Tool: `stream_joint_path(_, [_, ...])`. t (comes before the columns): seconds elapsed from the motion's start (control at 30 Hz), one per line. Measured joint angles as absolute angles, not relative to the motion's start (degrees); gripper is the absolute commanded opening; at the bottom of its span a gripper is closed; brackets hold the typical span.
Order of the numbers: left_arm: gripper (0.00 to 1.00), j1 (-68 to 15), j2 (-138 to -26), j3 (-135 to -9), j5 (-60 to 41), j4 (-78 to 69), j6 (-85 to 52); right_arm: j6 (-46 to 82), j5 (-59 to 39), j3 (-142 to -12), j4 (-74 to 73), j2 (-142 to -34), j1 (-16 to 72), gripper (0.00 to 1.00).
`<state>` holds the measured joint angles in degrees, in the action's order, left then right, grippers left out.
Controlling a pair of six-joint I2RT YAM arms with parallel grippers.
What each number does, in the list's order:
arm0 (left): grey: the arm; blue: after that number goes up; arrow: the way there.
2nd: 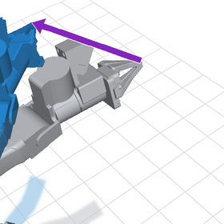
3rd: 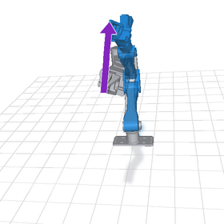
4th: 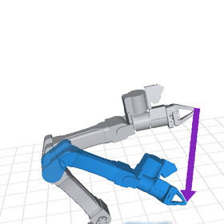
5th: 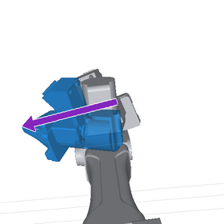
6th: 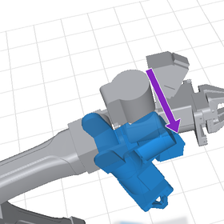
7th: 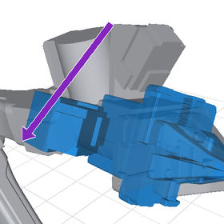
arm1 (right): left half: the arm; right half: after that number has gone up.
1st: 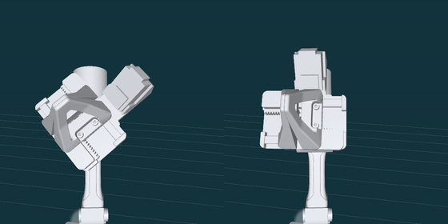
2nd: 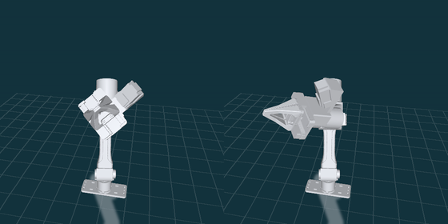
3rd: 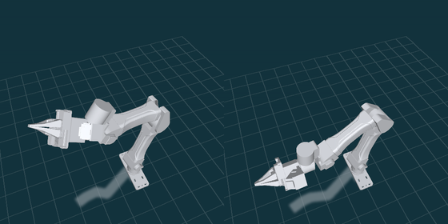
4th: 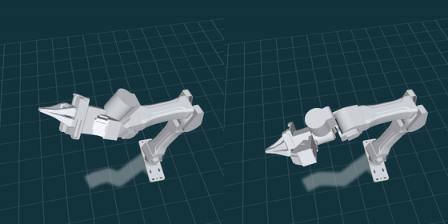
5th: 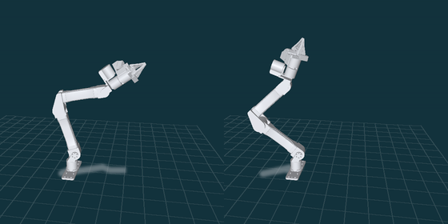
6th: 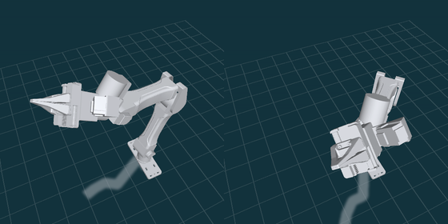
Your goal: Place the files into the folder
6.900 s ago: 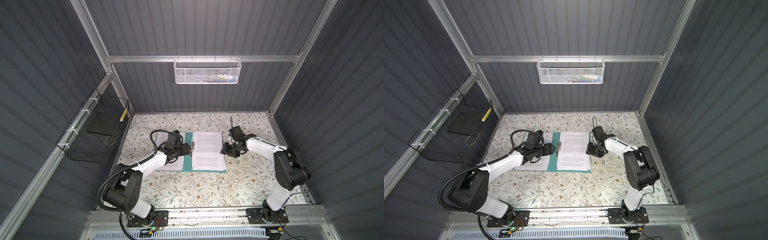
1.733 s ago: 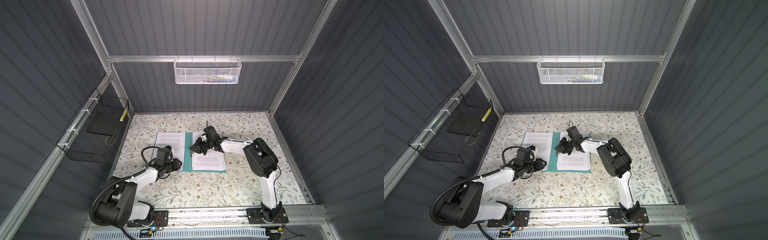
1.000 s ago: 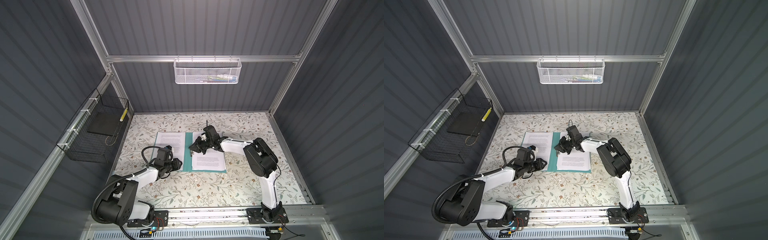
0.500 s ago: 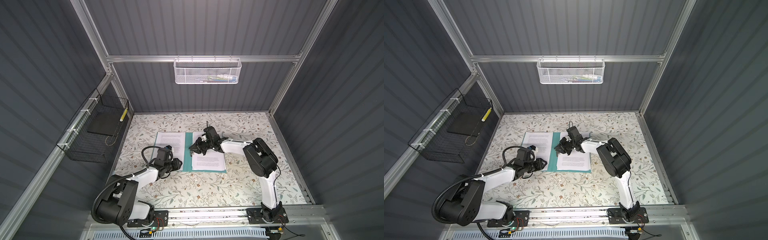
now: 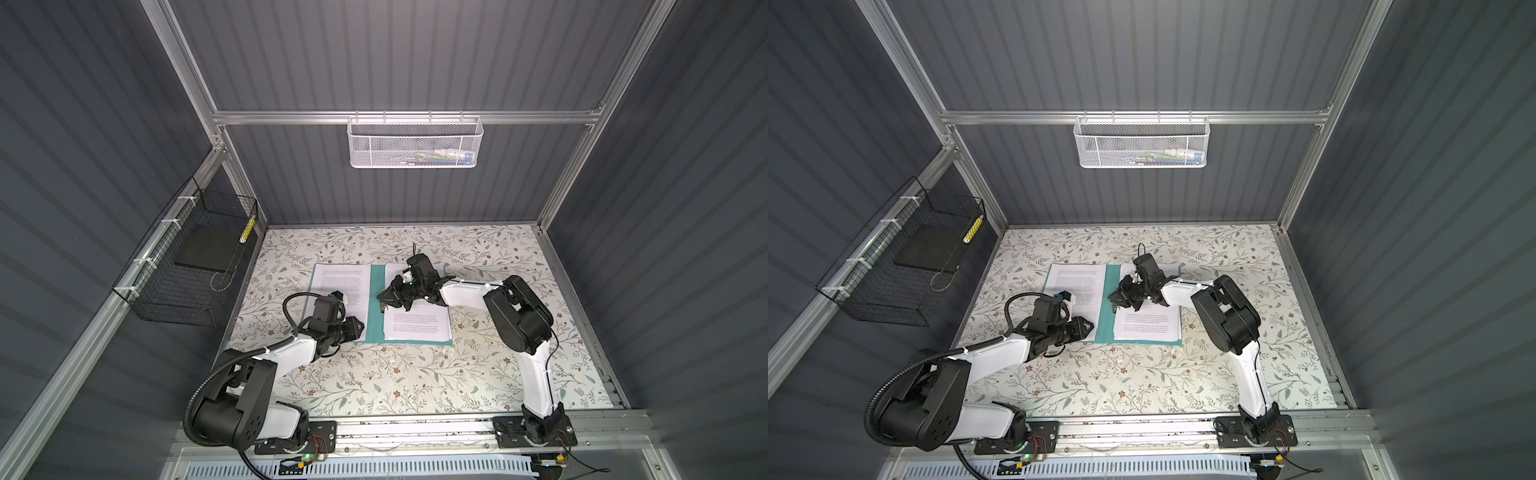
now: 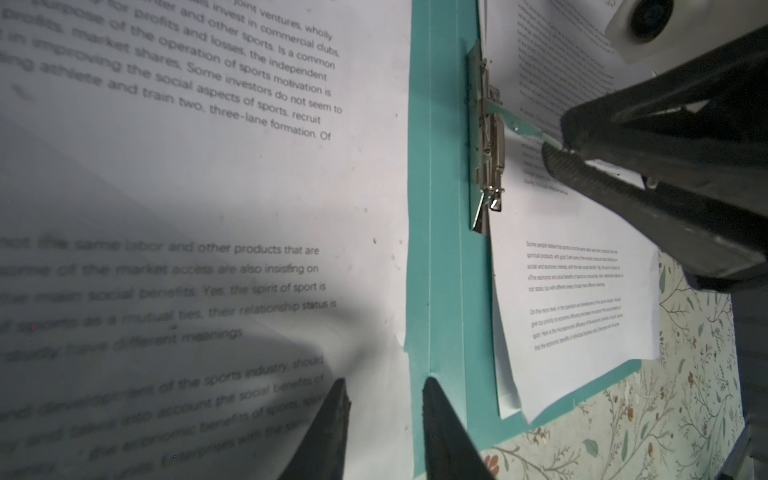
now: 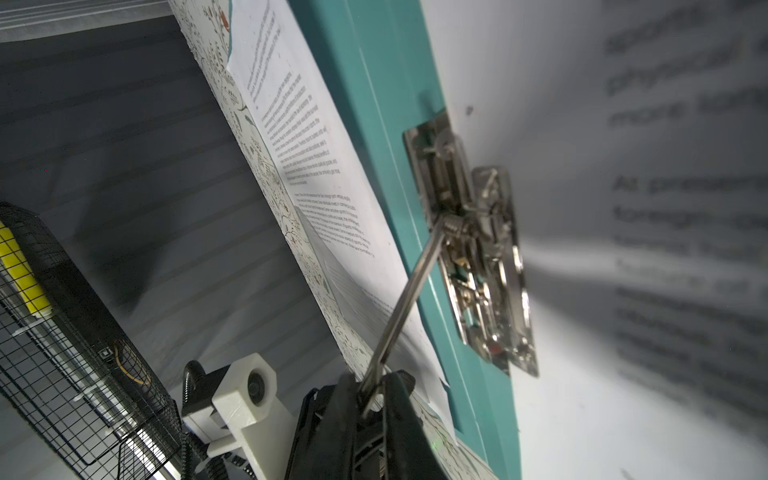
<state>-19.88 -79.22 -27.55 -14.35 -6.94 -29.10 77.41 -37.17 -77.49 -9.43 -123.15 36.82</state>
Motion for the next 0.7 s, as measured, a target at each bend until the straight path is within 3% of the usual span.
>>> stream_joint_path(0.7, [0.26,-19.9,-84.0,-27.5,-13.8,-13.4,-30.3,76.7,-37.8,-74.3,-11.9,-123.9,36.7,0.00])
